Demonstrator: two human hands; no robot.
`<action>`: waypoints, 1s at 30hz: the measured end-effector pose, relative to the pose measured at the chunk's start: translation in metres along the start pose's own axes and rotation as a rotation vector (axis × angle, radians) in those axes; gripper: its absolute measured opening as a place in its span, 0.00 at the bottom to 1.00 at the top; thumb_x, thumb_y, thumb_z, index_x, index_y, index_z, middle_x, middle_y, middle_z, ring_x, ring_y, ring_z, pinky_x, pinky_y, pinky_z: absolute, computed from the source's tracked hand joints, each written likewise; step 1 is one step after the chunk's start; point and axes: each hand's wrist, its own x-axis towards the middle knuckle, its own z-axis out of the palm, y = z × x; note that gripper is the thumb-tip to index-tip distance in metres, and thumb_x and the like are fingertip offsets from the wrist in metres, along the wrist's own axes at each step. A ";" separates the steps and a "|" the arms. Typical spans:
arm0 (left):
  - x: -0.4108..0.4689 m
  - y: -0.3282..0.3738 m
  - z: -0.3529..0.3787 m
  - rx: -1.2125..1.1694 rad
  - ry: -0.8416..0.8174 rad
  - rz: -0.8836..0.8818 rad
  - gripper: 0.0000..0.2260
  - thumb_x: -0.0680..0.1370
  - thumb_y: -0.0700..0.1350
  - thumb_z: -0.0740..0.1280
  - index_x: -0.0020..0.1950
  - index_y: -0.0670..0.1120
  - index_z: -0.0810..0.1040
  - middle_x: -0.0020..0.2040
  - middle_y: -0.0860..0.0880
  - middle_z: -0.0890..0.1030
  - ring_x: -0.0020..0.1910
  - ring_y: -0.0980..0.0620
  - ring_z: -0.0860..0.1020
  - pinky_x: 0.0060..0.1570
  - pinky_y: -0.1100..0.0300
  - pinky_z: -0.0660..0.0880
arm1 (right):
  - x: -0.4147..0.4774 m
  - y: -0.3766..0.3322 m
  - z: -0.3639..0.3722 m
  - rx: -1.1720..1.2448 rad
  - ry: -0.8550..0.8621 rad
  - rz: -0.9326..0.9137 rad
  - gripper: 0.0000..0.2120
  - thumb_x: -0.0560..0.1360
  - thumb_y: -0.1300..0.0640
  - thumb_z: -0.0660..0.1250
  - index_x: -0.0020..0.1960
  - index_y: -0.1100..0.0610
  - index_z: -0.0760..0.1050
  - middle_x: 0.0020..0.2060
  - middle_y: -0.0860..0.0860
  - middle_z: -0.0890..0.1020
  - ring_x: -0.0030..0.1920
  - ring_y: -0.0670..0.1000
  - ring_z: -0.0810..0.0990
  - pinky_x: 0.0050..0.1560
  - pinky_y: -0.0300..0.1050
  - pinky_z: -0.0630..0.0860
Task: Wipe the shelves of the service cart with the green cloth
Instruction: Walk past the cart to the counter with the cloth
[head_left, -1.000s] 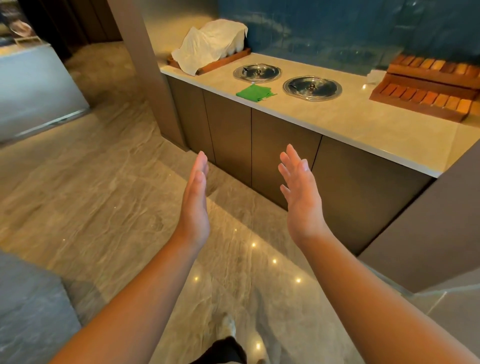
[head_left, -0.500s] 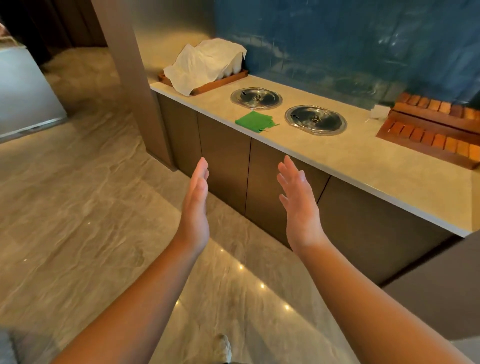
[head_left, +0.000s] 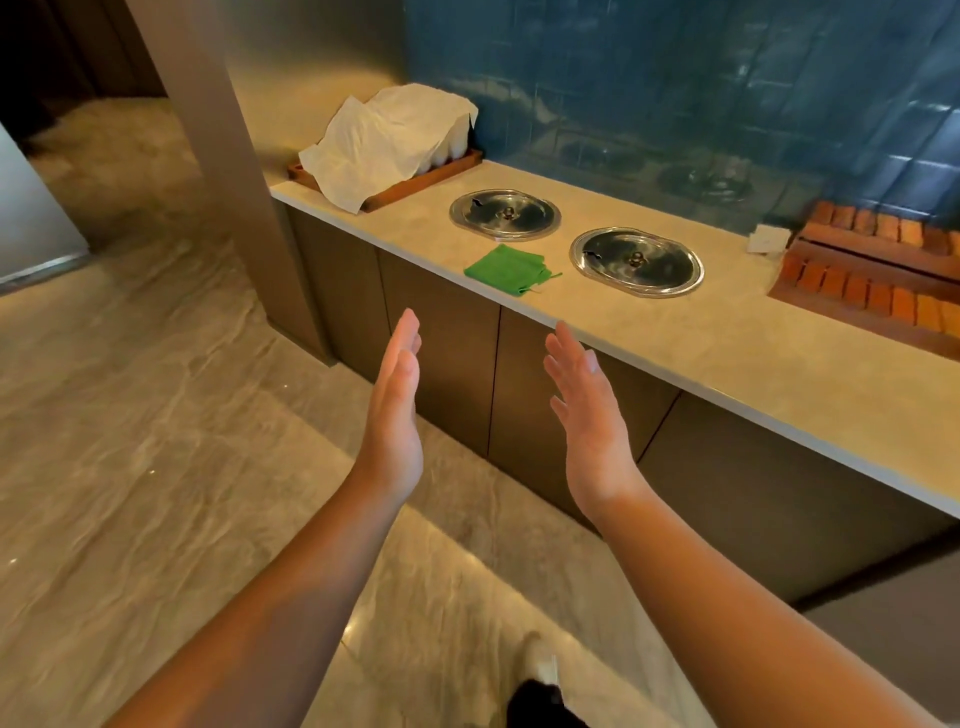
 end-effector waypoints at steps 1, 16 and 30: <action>0.006 -0.006 0.002 0.003 -0.002 -0.007 0.50 0.62 0.84 0.55 0.77 0.57 0.58 0.77 0.60 0.62 0.76 0.64 0.60 0.73 0.63 0.55 | 0.008 0.004 -0.001 -0.005 -0.002 -0.003 0.37 0.71 0.28 0.53 0.77 0.41 0.61 0.77 0.41 0.65 0.76 0.42 0.62 0.78 0.52 0.55; 0.172 -0.058 0.067 0.014 0.048 -0.047 0.47 0.63 0.84 0.54 0.75 0.59 0.59 0.77 0.58 0.62 0.76 0.62 0.59 0.78 0.53 0.51 | 0.196 0.032 -0.056 0.029 -0.062 0.011 0.34 0.74 0.28 0.54 0.78 0.38 0.59 0.77 0.37 0.63 0.77 0.40 0.59 0.77 0.50 0.52; 0.295 -0.126 0.109 0.047 0.133 -0.205 0.55 0.61 0.84 0.54 0.79 0.53 0.59 0.80 0.53 0.61 0.78 0.56 0.58 0.76 0.55 0.52 | 0.347 0.082 -0.087 -0.259 -0.092 0.035 0.37 0.71 0.23 0.52 0.78 0.35 0.55 0.79 0.39 0.57 0.78 0.42 0.54 0.79 0.57 0.54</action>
